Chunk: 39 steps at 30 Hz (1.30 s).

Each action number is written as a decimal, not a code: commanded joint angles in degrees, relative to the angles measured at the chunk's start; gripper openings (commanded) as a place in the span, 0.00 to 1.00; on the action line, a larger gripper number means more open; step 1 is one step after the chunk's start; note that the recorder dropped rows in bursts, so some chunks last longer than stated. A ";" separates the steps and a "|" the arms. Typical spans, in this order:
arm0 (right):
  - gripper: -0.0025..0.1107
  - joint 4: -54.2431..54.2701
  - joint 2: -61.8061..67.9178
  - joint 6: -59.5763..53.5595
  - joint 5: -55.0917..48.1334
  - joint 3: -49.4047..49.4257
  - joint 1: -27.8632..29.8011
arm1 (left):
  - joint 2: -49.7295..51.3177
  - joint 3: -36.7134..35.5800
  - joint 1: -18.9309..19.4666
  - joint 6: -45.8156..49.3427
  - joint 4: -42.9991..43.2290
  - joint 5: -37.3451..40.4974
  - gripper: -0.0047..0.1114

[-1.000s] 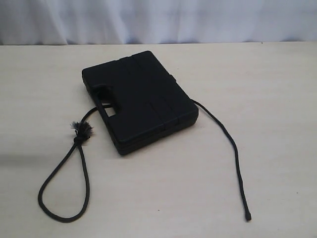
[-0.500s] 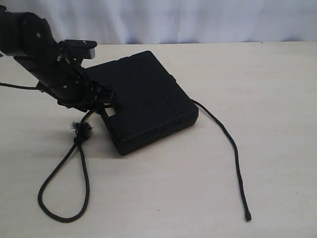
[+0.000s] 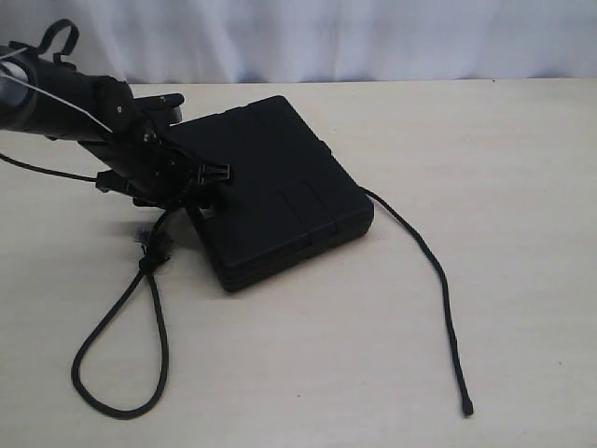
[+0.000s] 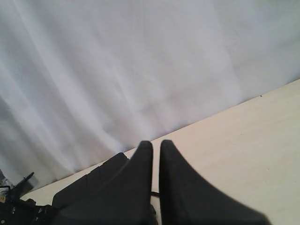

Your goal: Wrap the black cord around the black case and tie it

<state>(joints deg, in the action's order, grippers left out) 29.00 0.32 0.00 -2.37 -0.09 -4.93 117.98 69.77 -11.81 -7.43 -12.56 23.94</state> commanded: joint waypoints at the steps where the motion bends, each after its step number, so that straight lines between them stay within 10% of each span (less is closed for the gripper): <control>1: 0.07 0.11 -0.32 0.00 -0.32 0.09 0.11 | 1.63 0.82 0.10 -1.41 -0.40 0.89 0.43; 7: 0.07 1.99 -0.32 0.00 -2.19 0.09 0.11 | -0.46 5.53 0.10 -2.04 -1.71 7.27 0.04; 19: 0.07 9.17 -0.32 -7.73 -6.23 -0.95 0.11 | -5.49 10.48 0.10 -2.04 -2.97 14.03 0.04; 30: 0.06 70.95 13.55 -81.66 -32.93 -12.36 0.11 | -5.97 10.99 0.10 -1.83 -3.61 14.52 0.04; 39: 0.06 65.24 49.30 -86.03 -37.51 -23.46 -0.03 | -5.97 10.99 0.10 -1.83 -3.61 14.49 0.04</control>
<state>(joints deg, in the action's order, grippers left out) 95.84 40.57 -84.92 -37.59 -19.99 -4.93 113.37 79.71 -11.50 -8.95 -14.23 40.07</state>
